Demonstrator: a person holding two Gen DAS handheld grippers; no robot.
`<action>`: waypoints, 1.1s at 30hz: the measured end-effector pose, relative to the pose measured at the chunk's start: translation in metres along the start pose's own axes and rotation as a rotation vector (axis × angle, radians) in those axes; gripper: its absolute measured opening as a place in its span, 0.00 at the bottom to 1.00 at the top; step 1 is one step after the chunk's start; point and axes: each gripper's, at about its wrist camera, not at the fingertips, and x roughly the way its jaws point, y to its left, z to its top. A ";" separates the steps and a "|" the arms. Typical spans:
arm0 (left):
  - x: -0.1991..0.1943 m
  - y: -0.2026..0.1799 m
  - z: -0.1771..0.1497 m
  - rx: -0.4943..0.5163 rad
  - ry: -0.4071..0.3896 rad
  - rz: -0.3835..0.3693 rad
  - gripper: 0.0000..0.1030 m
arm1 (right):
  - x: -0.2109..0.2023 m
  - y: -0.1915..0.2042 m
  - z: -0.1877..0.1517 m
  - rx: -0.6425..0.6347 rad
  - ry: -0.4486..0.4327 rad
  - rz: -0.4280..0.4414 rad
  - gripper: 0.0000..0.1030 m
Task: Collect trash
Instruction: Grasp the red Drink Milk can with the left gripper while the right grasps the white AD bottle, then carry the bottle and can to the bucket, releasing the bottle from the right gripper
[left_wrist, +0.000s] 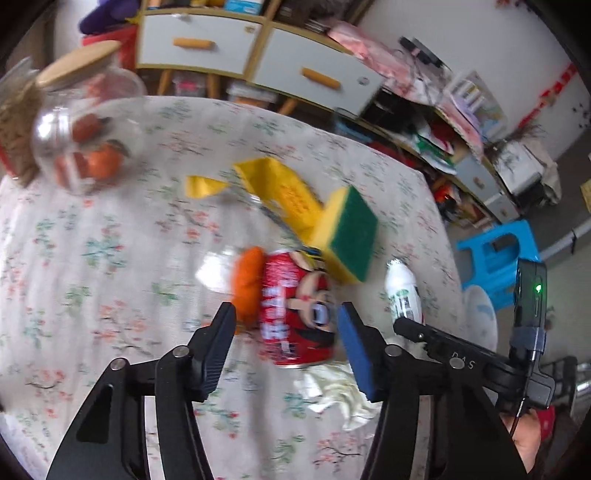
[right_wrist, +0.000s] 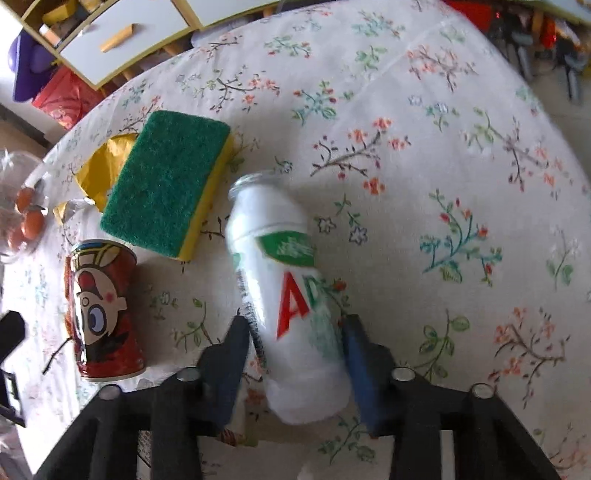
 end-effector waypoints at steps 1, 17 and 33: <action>0.004 -0.004 0.000 0.006 0.009 -0.008 0.56 | -0.003 -0.002 0.000 0.002 -0.007 -0.003 0.41; 0.053 -0.014 0.002 -0.003 0.044 0.027 0.56 | -0.052 -0.048 -0.016 0.032 -0.092 -0.041 0.39; 0.068 -0.009 0.002 -0.069 0.082 -0.058 0.62 | -0.067 -0.068 -0.035 0.029 -0.109 -0.085 0.38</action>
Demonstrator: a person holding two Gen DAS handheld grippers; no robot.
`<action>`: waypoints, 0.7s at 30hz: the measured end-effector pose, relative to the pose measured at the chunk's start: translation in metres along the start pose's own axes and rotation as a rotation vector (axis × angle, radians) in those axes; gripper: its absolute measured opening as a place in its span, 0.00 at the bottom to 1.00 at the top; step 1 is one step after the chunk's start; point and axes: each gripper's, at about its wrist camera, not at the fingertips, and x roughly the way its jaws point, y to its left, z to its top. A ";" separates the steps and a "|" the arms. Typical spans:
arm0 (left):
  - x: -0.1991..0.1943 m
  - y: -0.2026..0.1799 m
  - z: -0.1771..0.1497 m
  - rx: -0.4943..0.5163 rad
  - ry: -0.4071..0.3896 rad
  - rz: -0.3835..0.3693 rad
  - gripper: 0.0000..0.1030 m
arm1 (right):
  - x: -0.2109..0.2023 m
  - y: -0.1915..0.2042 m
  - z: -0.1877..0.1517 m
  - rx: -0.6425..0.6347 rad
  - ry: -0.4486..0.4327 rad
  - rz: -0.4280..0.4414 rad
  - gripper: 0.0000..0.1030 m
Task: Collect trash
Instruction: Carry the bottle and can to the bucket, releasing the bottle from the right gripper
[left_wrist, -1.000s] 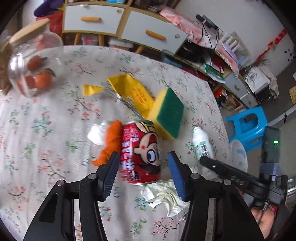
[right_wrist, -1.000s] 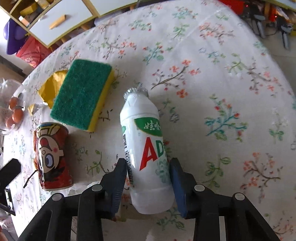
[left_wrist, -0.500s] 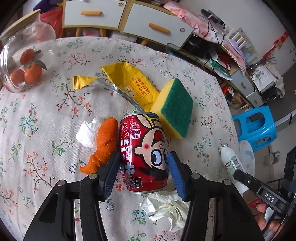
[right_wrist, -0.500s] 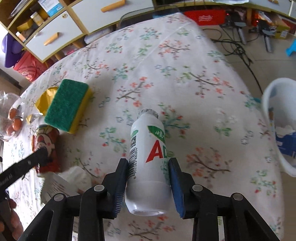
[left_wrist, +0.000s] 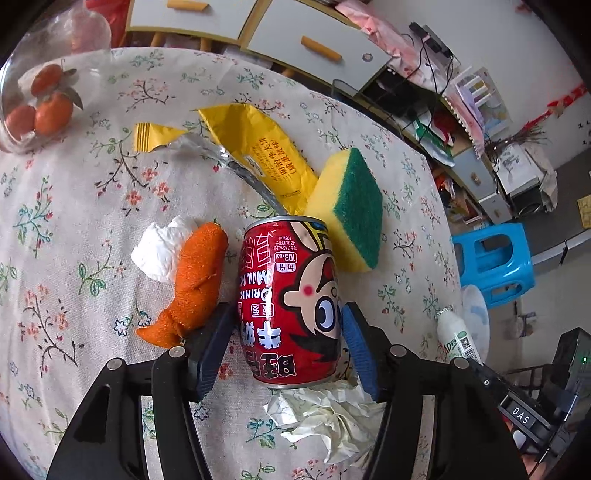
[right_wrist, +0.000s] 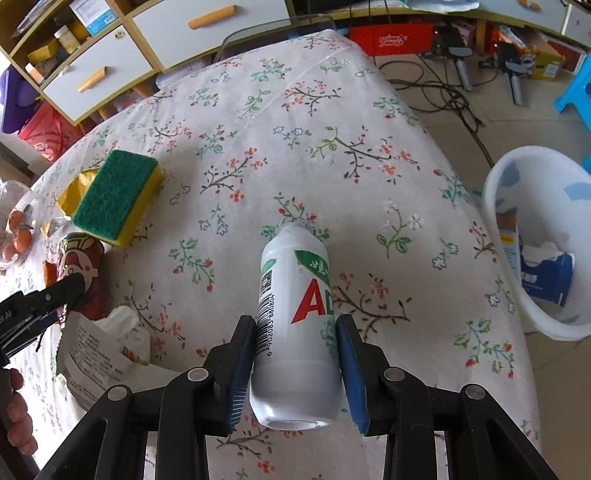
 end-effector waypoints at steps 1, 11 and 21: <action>0.000 -0.002 0.000 0.011 -0.002 0.001 0.62 | 0.000 -0.001 -0.001 -0.001 0.000 -0.004 0.38; -0.009 -0.016 -0.012 0.072 -0.007 0.006 0.54 | -0.012 -0.011 -0.005 0.004 -0.016 0.000 0.38; -0.016 -0.029 -0.021 0.160 0.004 0.027 0.51 | -0.041 -0.075 0.009 0.153 -0.080 0.002 0.38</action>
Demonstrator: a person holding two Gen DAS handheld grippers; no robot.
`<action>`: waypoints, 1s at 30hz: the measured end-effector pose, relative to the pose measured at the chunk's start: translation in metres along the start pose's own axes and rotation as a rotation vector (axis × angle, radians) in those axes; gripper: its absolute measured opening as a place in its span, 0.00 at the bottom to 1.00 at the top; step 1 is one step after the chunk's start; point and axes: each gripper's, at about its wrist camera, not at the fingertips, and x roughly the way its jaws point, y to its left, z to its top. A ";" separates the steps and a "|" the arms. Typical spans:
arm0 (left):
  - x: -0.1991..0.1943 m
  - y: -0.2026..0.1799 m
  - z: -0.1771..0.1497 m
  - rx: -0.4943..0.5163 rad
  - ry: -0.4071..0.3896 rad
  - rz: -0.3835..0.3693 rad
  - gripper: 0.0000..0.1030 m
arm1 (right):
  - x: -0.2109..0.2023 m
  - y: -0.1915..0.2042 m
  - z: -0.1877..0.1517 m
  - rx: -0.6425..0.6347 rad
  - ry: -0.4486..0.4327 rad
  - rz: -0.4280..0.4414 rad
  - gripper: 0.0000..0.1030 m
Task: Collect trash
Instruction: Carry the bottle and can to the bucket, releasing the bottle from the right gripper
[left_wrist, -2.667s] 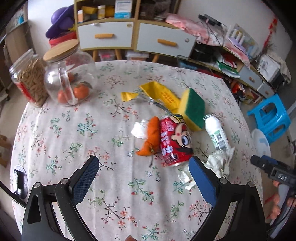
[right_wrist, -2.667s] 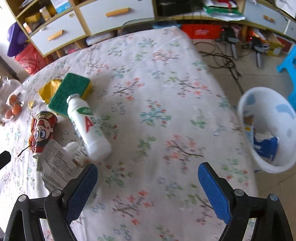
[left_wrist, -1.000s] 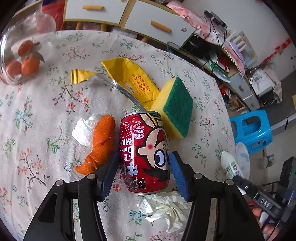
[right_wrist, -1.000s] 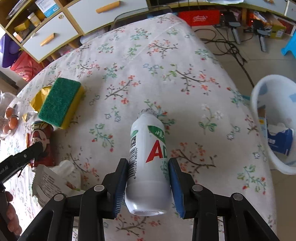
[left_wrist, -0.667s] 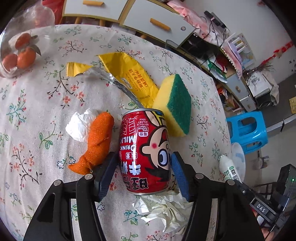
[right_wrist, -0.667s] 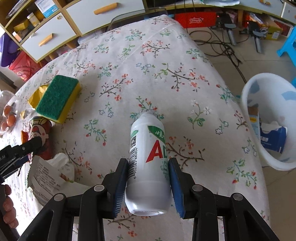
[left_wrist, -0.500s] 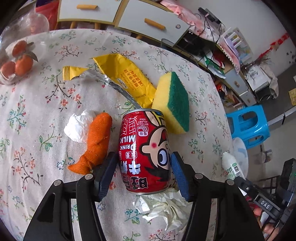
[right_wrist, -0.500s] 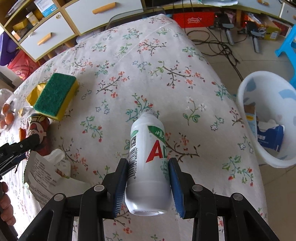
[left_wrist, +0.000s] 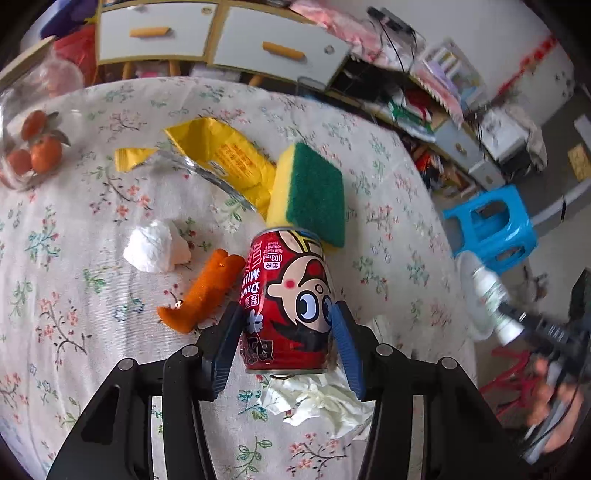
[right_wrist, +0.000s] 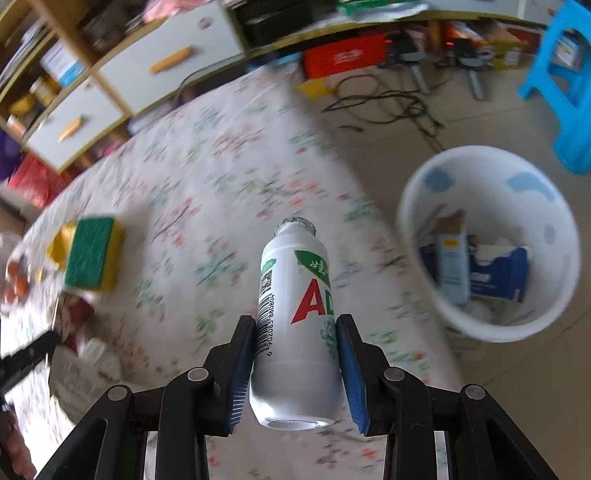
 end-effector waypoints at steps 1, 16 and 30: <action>0.004 0.000 -0.001 0.003 0.017 0.006 0.53 | -0.004 -0.009 0.003 0.023 -0.006 0.002 0.38; 0.022 -0.009 -0.007 -0.005 0.008 0.006 0.58 | -0.013 -0.104 0.018 0.204 -0.033 -0.047 0.39; -0.061 -0.044 -0.008 0.080 -0.163 -0.018 0.58 | -0.018 -0.151 0.018 0.371 -0.015 0.011 0.69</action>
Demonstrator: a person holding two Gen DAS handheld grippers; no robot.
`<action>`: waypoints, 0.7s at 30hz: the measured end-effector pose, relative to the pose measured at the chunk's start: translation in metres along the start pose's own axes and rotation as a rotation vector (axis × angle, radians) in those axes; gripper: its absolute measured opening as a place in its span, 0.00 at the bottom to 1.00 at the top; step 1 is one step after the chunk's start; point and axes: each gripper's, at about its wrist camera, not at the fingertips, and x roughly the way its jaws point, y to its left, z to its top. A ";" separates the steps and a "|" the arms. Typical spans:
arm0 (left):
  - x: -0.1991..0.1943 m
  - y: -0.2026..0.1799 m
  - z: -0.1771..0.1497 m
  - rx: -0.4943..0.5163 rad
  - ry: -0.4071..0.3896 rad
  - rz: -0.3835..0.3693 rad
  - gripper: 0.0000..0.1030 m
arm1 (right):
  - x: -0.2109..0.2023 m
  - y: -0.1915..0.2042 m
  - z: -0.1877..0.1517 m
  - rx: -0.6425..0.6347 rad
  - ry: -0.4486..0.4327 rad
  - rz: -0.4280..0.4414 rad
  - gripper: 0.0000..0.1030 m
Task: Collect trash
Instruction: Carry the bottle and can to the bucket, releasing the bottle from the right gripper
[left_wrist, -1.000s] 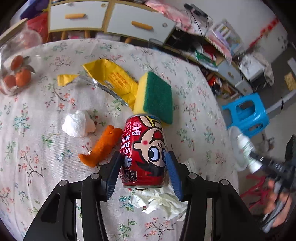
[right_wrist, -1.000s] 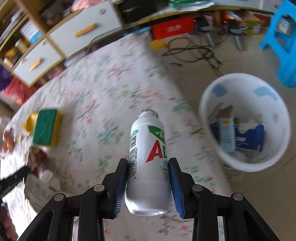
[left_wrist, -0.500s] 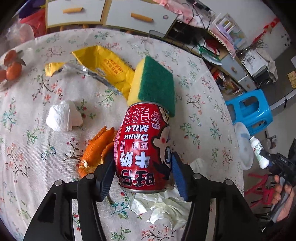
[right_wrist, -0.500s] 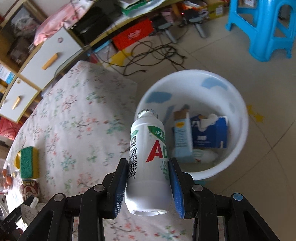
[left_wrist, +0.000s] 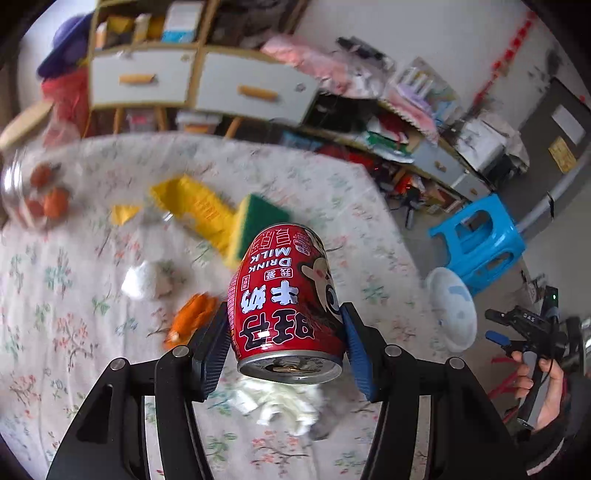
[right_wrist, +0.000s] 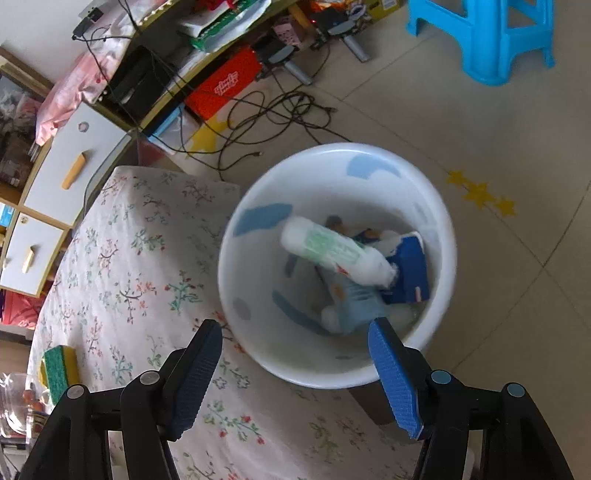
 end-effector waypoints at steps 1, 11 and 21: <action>-0.002 -0.012 0.002 0.029 -0.003 -0.005 0.58 | -0.003 -0.003 0.000 0.002 -0.001 0.002 0.69; 0.060 -0.146 0.002 0.181 0.116 -0.144 0.58 | -0.041 -0.038 -0.008 -0.020 -0.045 -0.035 0.77; 0.149 -0.237 -0.014 0.207 0.253 -0.215 0.58 | -0.065 -0.081 -0.008 -0.011 -0.080 -0.097 0.81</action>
